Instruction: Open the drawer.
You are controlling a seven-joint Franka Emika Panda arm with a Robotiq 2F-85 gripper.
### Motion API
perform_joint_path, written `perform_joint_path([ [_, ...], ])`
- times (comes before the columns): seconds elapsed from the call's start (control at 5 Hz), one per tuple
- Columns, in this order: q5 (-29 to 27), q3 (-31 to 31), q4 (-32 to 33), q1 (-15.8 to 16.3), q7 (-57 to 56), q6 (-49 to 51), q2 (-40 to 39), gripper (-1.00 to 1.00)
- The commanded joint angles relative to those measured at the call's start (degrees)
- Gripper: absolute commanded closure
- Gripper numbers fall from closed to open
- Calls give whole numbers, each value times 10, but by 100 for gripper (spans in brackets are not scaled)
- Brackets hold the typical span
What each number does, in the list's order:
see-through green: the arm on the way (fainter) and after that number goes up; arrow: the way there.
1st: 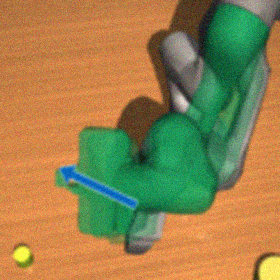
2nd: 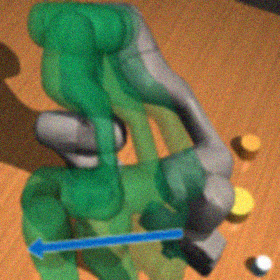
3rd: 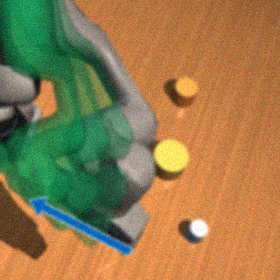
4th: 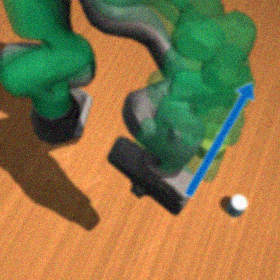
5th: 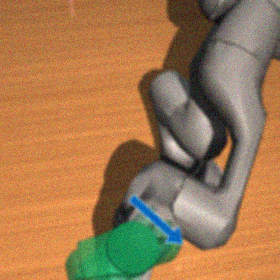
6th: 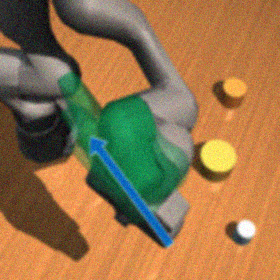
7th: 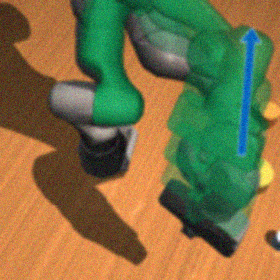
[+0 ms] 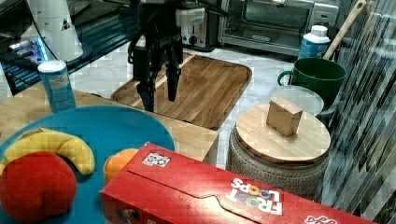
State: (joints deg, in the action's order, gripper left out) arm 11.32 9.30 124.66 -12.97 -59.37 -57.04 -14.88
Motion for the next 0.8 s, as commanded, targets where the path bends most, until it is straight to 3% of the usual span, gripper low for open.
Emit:
perform_joint_path([
  [0.2, -24, -3, 30, 9, 14, 7, 9, -100],
  [0.8, -87, -56, -50, -12, -71, 91, -37, -100],
])
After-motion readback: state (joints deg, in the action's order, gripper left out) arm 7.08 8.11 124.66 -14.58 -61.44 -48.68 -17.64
